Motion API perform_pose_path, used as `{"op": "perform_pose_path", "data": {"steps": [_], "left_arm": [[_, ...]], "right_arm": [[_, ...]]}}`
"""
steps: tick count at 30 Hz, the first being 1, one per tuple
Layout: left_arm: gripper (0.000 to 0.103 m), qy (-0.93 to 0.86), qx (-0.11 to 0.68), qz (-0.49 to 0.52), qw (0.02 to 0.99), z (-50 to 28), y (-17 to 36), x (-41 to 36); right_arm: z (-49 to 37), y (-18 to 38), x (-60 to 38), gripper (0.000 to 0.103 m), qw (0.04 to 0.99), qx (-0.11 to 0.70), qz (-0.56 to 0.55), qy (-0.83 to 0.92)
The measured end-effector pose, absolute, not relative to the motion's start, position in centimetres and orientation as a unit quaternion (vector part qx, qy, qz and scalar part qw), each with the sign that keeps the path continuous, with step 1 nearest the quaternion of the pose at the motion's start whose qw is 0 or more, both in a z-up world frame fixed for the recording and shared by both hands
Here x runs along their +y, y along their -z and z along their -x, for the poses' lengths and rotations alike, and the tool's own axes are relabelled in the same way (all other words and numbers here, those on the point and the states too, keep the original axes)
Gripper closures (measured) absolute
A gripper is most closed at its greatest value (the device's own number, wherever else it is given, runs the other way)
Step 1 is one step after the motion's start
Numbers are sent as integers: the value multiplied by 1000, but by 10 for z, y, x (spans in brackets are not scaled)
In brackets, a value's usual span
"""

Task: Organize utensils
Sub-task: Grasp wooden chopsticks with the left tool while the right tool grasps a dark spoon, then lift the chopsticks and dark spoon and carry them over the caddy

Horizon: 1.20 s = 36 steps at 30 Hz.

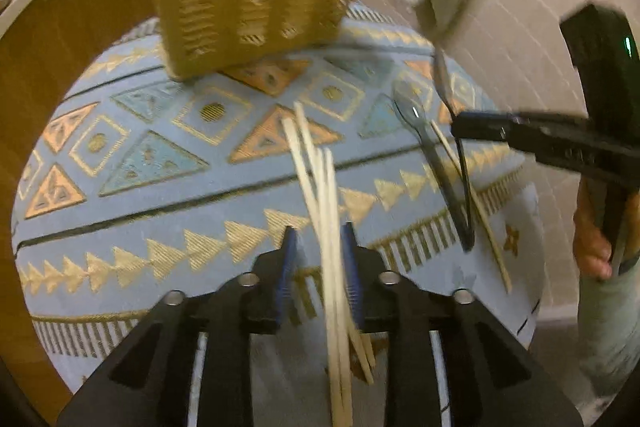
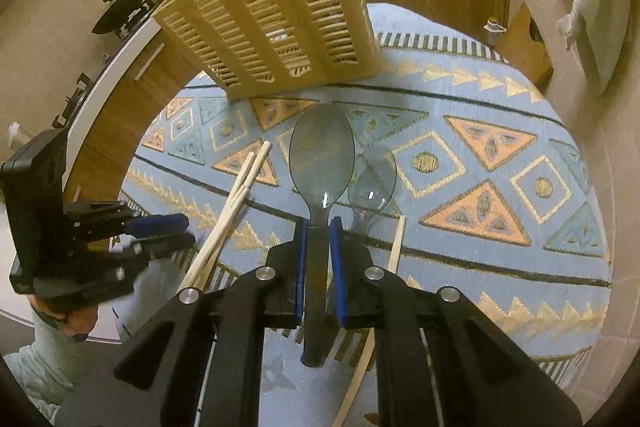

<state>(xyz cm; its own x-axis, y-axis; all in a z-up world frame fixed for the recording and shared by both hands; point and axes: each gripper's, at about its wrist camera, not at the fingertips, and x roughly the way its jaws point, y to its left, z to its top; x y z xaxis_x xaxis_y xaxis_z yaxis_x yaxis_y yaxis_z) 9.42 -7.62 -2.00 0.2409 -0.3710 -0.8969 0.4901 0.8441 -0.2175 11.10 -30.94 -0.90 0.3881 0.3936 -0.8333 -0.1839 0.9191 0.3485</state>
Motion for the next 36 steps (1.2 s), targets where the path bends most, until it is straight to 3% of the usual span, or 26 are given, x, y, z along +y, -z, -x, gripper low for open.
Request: {"op": "perform_pose_path", "data": {"steps": [5,7,8,15,28,36], "left_arm": [[68,252,562,-130,777,-89,36,-102],[77,243,562,-152,776,-86,36,-110],[90,237,560,-162,777,-86,36,-113],[93,239,552,-77,795,-95,26,-87],[94,250,388,44,886,-87,-53,-41],[94,221,226,75,946,-99,-133,-29]], "right_arm": [[-109,11,-309,93,825,527,-101,-178],[-109,11,-309,93,825,528,-99,-177],[-108,11,-309,93,825,528,-100,-177],[-104,7,-312,93,826,522,-107,-184],[-89,-33,-304,93,863,434,-125,-228],[-98,-94,-293,93,904,342,-114,-231]]}}
